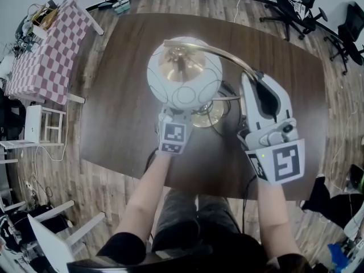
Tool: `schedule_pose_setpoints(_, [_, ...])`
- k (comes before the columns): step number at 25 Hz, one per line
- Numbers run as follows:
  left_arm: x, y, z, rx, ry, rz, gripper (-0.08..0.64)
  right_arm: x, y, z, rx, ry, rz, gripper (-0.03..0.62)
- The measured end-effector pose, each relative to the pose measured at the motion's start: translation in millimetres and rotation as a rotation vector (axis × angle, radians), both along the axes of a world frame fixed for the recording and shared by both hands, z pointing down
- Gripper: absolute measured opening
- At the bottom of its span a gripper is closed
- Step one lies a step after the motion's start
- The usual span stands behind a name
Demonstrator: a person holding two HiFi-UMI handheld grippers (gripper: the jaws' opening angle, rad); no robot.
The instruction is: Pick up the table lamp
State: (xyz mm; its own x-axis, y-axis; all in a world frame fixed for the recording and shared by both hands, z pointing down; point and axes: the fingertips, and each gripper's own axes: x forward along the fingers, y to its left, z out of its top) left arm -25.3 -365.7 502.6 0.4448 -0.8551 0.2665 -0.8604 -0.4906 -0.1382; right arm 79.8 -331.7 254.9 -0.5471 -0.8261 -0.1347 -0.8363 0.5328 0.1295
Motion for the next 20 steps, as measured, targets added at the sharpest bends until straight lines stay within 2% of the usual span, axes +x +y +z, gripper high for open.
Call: schedule_pose_setpoints(20, [-21, 57, -36, 0.016, -0.005, -0.001, 0.012, -18, 62, -35, 0.002, -0.011, -0.001, 0.023])
